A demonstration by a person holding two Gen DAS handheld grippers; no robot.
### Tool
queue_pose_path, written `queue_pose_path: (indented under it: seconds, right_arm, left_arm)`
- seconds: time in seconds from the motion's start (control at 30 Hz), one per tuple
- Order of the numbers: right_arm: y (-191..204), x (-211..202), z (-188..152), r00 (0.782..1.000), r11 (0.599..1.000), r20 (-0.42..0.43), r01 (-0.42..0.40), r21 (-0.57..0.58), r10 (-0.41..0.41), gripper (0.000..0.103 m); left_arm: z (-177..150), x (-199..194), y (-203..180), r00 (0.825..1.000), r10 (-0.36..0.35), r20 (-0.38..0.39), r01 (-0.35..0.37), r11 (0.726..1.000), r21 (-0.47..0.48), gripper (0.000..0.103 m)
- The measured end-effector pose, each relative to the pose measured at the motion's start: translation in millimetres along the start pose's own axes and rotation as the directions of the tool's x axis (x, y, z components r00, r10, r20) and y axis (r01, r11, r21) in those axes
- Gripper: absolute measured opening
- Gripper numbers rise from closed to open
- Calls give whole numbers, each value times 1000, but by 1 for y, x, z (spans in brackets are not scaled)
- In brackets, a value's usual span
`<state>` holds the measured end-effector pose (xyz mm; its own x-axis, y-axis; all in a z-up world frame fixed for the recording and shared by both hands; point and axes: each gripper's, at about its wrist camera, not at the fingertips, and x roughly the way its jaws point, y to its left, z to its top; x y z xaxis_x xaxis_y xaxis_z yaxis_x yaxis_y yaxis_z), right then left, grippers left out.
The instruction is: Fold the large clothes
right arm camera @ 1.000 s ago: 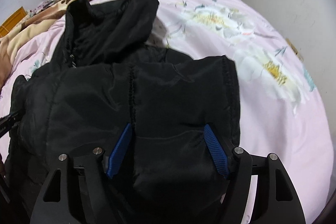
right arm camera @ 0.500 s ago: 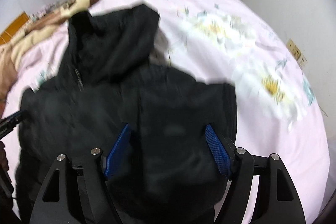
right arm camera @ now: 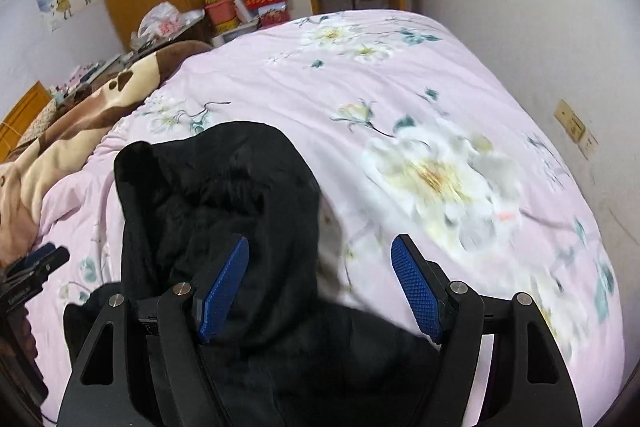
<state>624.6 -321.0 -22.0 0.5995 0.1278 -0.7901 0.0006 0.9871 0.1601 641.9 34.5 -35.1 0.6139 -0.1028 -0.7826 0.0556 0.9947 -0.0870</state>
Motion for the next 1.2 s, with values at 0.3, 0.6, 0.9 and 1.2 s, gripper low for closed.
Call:
queue_pose_path:
  seconds: [0.3, 0.6, 0.9, 1.2]
  right_arm:
    - [36, 49, 14, 994, 983, -7, 103, -149, -105, 48]
    - [49, 29, -4, 992, 971, 84, 107, -215, -91, 7]
    - [58, -37, -38, 984, 957, 177, 45, -286, 7, 6]
    - [62, -18, -39, 986, 942, 155, 104, -320, -56, 6]
  left_arm:
    - [45, 71, 0, 998, 42, -46, -46, 995, -85, 64]
    - [30, 52, -8, 997, 82, 18, -81, 996, -43, 0]
    - [11, -2, 6, 997, -48, 67, 53, 996, -69, 0]
    - [33, 32, -16, 983, -182, 6, 180, 966, -186, 60]
